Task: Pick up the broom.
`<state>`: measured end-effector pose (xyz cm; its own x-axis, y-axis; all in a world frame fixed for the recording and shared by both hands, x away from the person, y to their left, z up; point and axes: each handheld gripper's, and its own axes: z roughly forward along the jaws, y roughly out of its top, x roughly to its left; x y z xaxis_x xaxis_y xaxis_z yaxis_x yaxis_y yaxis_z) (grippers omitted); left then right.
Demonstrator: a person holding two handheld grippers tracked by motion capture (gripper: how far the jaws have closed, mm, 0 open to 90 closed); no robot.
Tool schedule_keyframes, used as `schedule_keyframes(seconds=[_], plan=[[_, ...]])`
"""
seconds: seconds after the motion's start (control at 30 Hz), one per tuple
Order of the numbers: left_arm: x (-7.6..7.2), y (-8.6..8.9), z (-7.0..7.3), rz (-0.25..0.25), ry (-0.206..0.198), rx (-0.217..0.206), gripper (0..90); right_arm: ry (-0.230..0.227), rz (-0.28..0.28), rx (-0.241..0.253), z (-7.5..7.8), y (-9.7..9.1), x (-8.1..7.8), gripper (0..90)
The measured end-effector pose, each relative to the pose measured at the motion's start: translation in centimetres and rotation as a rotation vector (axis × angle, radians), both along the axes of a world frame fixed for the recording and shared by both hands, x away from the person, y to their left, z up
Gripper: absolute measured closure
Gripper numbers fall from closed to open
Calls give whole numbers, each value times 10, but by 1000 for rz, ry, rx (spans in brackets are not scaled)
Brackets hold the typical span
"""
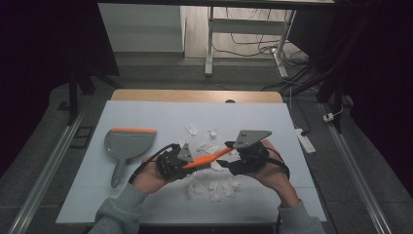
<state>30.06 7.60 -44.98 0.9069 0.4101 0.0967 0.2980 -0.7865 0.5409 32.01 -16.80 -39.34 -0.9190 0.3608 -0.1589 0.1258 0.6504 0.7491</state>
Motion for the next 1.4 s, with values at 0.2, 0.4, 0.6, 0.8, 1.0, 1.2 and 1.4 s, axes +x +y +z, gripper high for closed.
schedule_keyframes(seconds=[0.2,0.4,0.6,0.8,1.0,1.2,1.4], plan=[[-7,-12,-1,-50,-21,36,787,40,56,-113,-16,12,2,347],[-9,-13,1,-78,-23,32,788,91,93,-197,-30,21,4,356],[-11,-15,1,-96,-26,33,788,114,112,-246,-40,27,5,405],[-12,-17,0,-120,-20,29,788,102,164,-288,-45,28,5,587],[-11,-15,-1,-132,-23,36,787,69,229,-304,-48,29,2,648],[-7,-7,1,-122,-34,-12,756,24,232,-287,-44,27,-1,671],[-5,-1,0,-26,-103,-41,620,40,185,-253,-42,21,6,680]])
